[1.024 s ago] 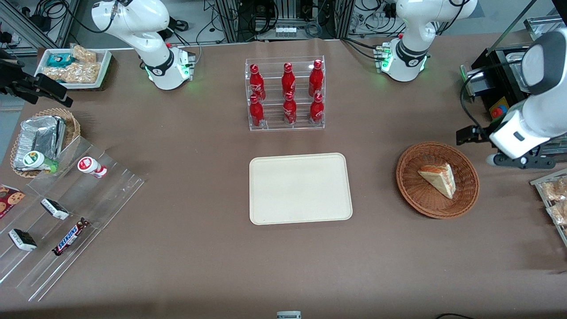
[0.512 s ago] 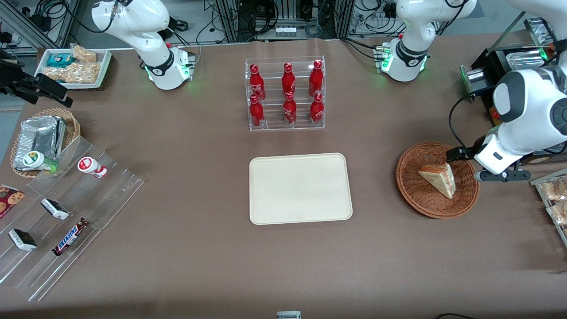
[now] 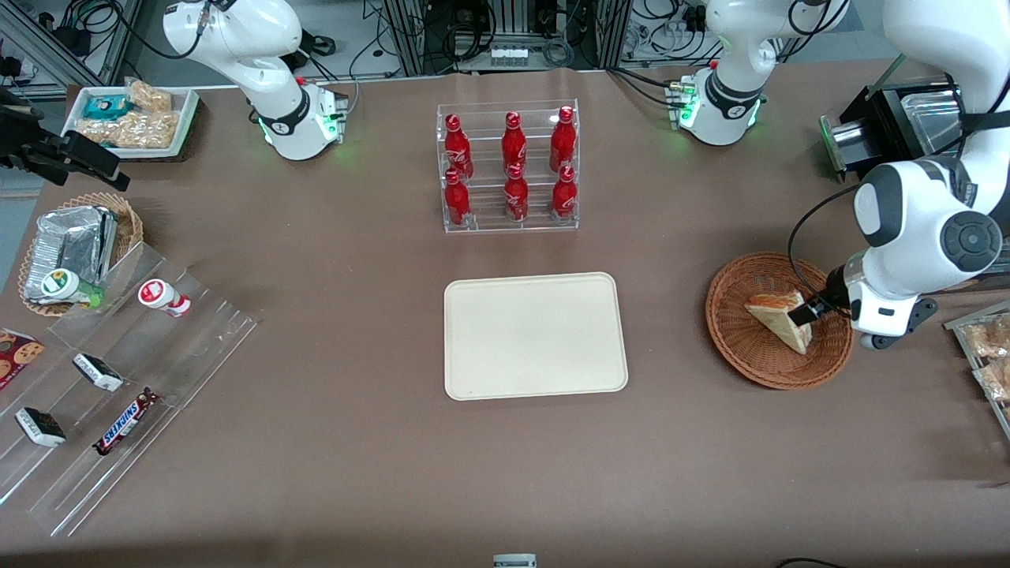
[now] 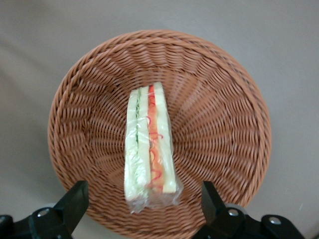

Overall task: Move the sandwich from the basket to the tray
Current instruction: 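Lower the open left gripper over the wrapped sandwich in the basket, then close the left gripper on the sandwich and lift it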

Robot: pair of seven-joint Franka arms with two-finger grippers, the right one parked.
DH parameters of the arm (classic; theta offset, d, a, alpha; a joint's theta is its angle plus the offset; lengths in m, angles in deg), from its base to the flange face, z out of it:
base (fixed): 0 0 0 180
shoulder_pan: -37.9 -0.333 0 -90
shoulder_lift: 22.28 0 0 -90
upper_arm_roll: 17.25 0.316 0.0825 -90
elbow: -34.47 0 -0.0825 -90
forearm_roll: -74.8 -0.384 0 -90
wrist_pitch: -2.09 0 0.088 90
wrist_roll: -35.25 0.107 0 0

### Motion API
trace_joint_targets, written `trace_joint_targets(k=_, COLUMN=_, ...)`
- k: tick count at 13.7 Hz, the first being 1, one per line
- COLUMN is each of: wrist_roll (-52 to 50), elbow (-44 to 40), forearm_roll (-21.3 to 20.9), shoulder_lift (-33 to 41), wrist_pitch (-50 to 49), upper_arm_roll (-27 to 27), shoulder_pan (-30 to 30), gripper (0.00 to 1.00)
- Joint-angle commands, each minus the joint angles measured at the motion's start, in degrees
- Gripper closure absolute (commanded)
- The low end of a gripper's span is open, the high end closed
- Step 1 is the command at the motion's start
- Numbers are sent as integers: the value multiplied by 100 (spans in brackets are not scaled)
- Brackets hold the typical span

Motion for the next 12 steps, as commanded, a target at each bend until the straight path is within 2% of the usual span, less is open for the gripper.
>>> trace_joint_targets(k=1, wrist_roll=-1095, elbow=96, forearm_roll=18, shoulder_lift=-198, wrist_pitch=360, upper_arm_roll=-3, shoulder_pan=3, gripper=0)
trace_joint_targets(k=3, wrist_roll=-1430, elbow=263, forearm_roll=106, shoulder_lift=-286, wrist_pitch=641, upper_arm_roll=-3, shoulder_pan=-23, gripper=0)
trace_joint_targets(k=5, wrist_roll=-1703, elbow=264, forearm_roll=439, shoulder_lift=-479, wrist_pitch=879, upper_arm_roll=-3, shoulder_pan=-41, gripper=0)
trace_joint_targets(k=6, wrist_roll=-1852, elbow=264, forearm_roll=449, shoulder_lift=-558, wrist_pitch=1010, upper_arm_roll=-3, shoulder_pan=-41, gripper=1)
trace_joint_targets(k=7, wrist_roll=-2140, elbow=255, forearm_roll=449, shoulder_lift=-629, wrist_pitch=1029, upper_arm_roll=-3, shoulder_pan=-23, gripper=14)
trace_joint_targets(k=9, wrist_roll=-2460, elbow=281, forearm_roll=423, shoulder_lift=-630, wrist_pitch=968, upper_arm_roll=-11, shoulder_pan=-6, gripper=80)
trace_joint_targets(k=10, wrist_roll=-2329, elbow=264, forearm_roll=397, shoulder_lift=-603, wrist_pitch=872, upper_arm_roll=-12, shoulder_pan=3, gripper=92)
trace_joint_targets(k=12, wrist_roll=-1672, elbow=159, forearm_roll=405, shoulder_lift=-454, wrist_pitch=425, upper_arm_roll=-12, shoulder_pan=3, gripper=96)
